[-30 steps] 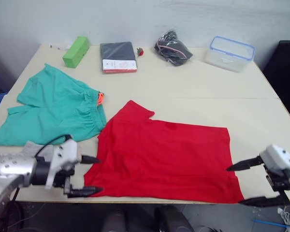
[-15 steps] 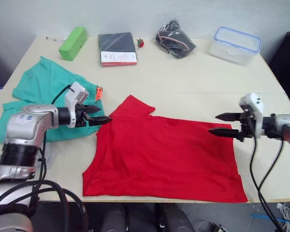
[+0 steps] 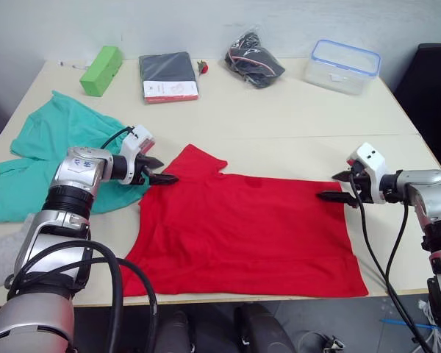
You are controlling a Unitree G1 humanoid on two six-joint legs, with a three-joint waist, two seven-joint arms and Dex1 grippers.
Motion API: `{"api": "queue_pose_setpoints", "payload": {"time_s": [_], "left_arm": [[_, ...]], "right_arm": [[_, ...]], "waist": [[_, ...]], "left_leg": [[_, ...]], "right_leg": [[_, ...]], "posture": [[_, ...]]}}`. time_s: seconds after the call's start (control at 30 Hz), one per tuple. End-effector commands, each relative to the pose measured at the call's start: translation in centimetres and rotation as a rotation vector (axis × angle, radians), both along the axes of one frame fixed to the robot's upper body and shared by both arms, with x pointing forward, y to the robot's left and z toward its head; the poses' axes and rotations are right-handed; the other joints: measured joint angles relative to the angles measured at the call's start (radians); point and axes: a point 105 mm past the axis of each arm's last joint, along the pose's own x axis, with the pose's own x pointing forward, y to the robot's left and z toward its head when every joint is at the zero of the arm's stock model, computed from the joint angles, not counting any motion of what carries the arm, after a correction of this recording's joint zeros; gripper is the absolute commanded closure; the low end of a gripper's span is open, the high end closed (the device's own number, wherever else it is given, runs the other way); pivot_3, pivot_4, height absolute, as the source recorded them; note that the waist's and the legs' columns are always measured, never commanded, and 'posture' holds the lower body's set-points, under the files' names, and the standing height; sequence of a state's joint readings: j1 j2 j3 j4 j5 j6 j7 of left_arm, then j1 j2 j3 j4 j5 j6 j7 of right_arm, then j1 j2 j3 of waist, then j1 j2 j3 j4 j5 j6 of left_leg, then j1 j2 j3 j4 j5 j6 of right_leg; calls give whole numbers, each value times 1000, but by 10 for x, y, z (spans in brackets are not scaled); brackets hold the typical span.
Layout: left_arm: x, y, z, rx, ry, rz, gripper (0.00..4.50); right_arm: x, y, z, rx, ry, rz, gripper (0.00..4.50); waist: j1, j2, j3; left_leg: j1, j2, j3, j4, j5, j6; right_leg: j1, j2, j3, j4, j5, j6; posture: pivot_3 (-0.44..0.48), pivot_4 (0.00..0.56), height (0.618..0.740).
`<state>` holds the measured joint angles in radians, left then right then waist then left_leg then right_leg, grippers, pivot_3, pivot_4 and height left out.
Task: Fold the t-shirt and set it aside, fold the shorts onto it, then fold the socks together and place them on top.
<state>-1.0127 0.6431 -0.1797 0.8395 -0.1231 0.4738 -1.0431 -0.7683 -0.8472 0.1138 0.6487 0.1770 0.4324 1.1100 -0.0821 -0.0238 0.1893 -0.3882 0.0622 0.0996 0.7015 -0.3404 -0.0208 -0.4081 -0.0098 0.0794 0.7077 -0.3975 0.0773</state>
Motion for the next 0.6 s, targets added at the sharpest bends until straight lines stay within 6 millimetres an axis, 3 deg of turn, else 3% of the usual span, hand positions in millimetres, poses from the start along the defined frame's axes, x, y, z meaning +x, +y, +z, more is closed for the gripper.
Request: {"api": "queue_pose_setpoints", "payload": {"time_s": [0.03, 0.07, 0.17, 0.47, 0.53, 0.6], "left_arm": [[-4, 3, -17, 22, 65, 9, 394], [-4, 3, -18, 21, 65, 9, 609], [-6, 2, -19, 18, 70, -6, 1442], [-15, 4, -17, -19, 56, -41, 4267], [-16, 5, -13, -34, 25, -54, 4500], [-16, 6, -8, -46, -10, -63, 4500]], "right_arm": [[0, -4, -6, 7, 43, -30, 0], [0, -3, -8, 9, 52, -32, 0], [-3, 1, -13, 5, 75, -9, 580], [-5, 10, -4, 11, 37, 47, 3633], [-5, 9, 2, 13, 15, 64, 4317], [-5, 9, 9, 28, -8, 78, 4456]], "waist": [[-1, 0, 0], [-1, 0, 0], [-1, 0, -1], [-3, 0, -1], [-3, 0, -1], [-4, 0, -1]], "left_leg": [[1, 0, 0, 0, 0, 0], [1, 0, 0, 0, 0, 0], [1, 0, 0, 0, 0, 0], [1, 0, -1, 0, 0, 0], [1, 0, -1, 0, 0, 0], [1, 0, -1, 0, 0, 0]], "right_leg": [[0, 0, 0, 1, 0, 0], [0, 0, 0, 1, 0, 0], [1, 0, 0, 1, 0, 0], [0, -1, -4, 2, 0, 0], [0, -1, -4, 2, 0, 0], [0, -1, -5, 2, 0, 0]], "posture": [[0, 150, 740], [0, 150, 740], [0, 150, 740], [0, 150, 740], [0, 150, 740], [0, 150, 740]]}}
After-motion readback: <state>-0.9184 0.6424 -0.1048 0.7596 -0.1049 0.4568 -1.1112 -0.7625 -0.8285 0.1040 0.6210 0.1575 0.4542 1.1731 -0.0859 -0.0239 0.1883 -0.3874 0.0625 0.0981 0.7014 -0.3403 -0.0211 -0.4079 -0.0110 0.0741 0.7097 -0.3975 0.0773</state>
